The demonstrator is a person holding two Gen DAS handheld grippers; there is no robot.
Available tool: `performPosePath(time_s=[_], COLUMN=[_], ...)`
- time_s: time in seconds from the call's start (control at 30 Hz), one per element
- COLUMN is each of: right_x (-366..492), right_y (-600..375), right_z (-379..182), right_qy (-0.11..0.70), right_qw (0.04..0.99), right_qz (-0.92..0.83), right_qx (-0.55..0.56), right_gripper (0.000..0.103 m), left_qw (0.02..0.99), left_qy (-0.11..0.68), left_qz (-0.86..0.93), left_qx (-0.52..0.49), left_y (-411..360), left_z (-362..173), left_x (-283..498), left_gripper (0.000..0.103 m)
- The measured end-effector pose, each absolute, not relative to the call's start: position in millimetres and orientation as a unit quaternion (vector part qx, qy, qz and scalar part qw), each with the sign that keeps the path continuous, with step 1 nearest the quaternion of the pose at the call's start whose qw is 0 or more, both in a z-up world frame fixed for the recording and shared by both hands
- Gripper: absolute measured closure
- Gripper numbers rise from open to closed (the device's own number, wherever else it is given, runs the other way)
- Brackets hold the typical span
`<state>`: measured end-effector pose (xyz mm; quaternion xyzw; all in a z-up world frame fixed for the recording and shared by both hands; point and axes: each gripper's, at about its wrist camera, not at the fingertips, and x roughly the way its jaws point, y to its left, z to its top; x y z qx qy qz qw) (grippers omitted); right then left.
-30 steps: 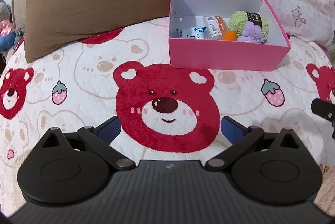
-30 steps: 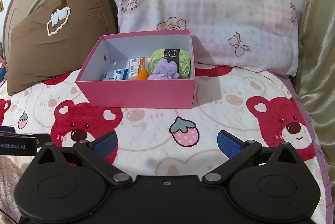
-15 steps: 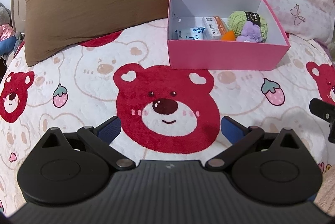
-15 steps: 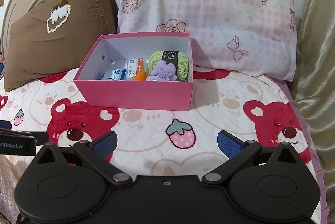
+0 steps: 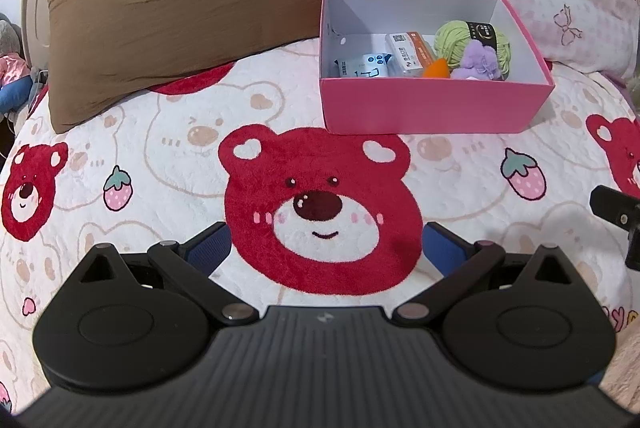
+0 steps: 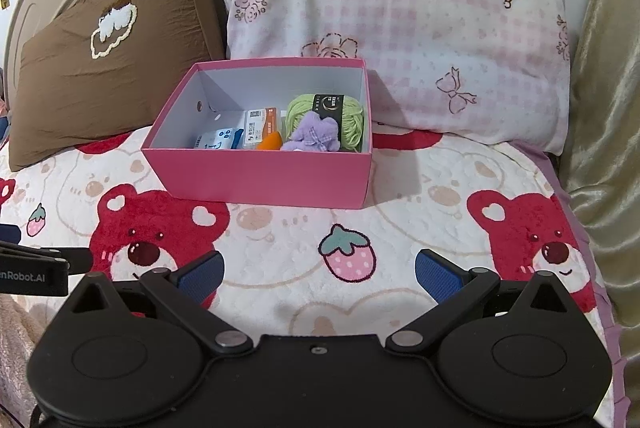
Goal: Organize objects
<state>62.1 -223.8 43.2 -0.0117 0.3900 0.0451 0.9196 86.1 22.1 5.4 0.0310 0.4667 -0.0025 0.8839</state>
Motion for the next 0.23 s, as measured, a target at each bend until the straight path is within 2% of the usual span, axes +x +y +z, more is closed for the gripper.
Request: performPosePath(time_s=[0.23], right_x=[62.3], right_y=[-223.5], right_z=[43.5], right_qy=[0.390], right_qw=[0.920], right_qz=[0.045], right_qx=[-0.012], right_gripper=[0.000], left_qw=[0.883], left_qy=[0.469], left_qz=[-0.003], left_qx=[0.030], left_y=[21.5], left_z=[5.2], left_x=[85.8], left_gripper=[0.000])
